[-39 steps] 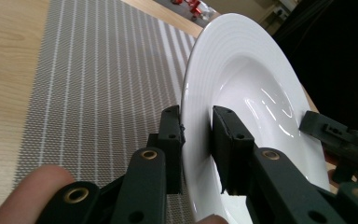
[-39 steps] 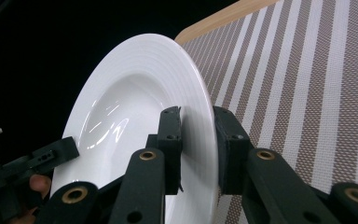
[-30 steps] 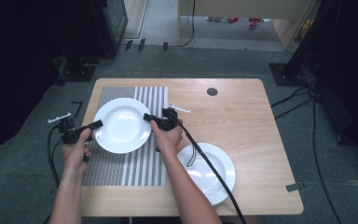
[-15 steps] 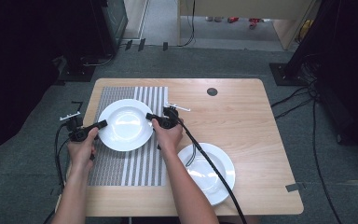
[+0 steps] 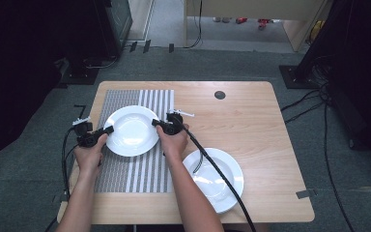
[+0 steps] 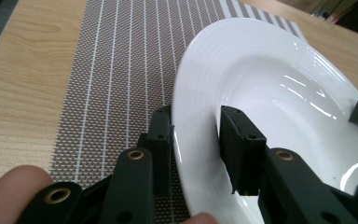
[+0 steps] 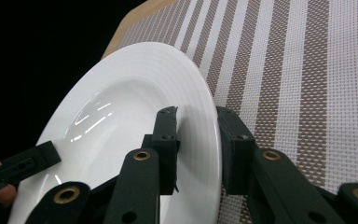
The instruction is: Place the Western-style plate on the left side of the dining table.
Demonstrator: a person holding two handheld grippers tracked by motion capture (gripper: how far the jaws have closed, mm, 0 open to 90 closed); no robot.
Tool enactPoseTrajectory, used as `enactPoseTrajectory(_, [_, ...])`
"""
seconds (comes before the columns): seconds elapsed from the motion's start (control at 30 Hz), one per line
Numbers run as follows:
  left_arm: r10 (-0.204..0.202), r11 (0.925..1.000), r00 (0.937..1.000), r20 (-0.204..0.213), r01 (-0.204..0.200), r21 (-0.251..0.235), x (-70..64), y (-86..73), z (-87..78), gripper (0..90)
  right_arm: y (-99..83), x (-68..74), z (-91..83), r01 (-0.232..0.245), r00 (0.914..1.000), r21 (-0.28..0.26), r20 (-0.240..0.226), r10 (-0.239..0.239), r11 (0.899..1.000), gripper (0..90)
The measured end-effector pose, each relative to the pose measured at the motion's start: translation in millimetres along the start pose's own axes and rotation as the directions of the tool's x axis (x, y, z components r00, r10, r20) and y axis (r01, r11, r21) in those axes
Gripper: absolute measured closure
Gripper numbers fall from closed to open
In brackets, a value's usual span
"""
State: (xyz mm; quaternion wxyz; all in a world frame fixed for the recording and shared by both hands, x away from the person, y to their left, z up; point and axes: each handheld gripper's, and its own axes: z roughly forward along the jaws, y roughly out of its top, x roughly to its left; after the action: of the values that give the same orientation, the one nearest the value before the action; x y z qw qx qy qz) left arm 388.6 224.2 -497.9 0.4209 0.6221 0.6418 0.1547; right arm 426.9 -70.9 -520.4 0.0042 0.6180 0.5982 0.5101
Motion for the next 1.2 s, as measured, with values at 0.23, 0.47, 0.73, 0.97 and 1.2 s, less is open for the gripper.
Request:
enactPoseTrajectory(0.23, [0.024,0.9990,0.9997,-0.004,-0.024,-0.039,-1.7,-1.4,-0.5,51.7,0.1,3.7,1.6,0.106,0.9940,-0.001,0.027,-0.106,0.994,67.0])
enactPoseTrajectory(0.47, [0.022,0.9951,0.9997,-0.007,-0.022,-0.096,-5.2,4.3,-13.5,38.9,9.8,8.3,-13.4,0.169,0.9837,-0.059,0.072,-0.165,0.984,54.1])
enactPoseTrajectory(0.73, [0.056,0.9934,0.9978,0.035,-0.052,-0.102,-22.6,2.9,-27.6,34.9,20.1,18.0,-39.8,0.153,0.9882,-0.061,0.016,-0.152,0.986,38.8])
enactPoseTrajectory(0.97, [0.085,0.9913,0.9944,0.063,-0.078,-0.106,-33.7,-3.3,-48.3,32.3,22.1,22.1,-67.8,0.189,0.9820,-0.035,0.011,-0.189,0.981,32.8])
enactPoseTrajectory(1.2, [0.085,0.9888,0.9925,0.088,-0.073,-0.130,-36.2,-10.9,-75.9,28.2,22.3,14.8,-94.3,0.216,0.9762,-0.007,-0.018,-0.216,0.976,28.2])
